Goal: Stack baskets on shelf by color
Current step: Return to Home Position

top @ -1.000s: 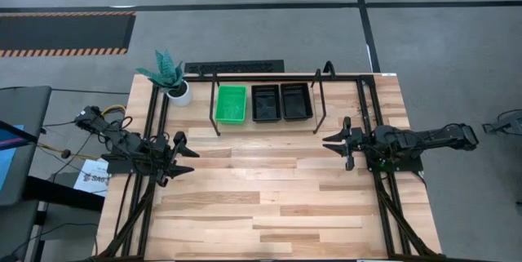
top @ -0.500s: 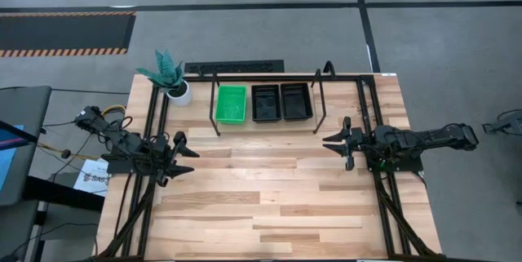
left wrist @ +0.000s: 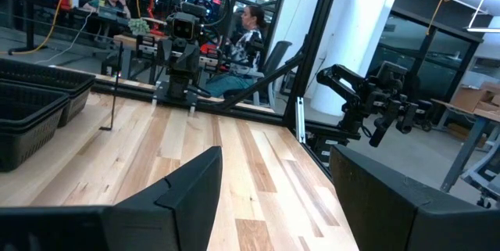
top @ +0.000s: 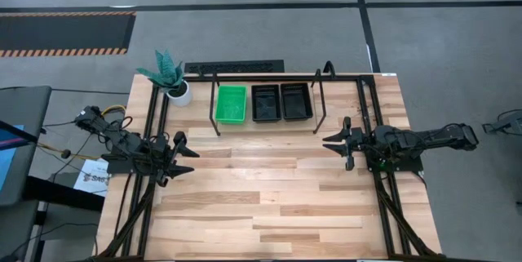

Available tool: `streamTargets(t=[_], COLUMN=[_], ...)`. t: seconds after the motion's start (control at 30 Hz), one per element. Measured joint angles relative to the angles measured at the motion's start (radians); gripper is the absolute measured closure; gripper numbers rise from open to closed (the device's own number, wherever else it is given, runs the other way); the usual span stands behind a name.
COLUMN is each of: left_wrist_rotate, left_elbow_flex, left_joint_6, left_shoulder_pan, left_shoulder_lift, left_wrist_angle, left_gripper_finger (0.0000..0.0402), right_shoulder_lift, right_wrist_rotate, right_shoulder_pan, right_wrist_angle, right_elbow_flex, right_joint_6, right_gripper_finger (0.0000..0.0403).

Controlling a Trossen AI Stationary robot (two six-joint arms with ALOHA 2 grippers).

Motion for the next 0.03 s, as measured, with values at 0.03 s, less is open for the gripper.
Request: streamTargets(t=[0.03], left_wrist_rotate=[0.0], left_elbow_flex=[0.0], left_joint_6=[0.0], left_shoulder_pan=[0.0], left_shoulder_lift=[0.0], left_wrist_angle=[0.0], left_gripper_finger=[0.0175], right_shoulder_lift=[0.0], right_wrist_rotate=[0.0], right_shoulder_pan=[0.0], right_wrist_angle=[0.0], right_elbow_flex=[0.0], right_joint_6=[0.0], right_gripper_finger=[0.029])
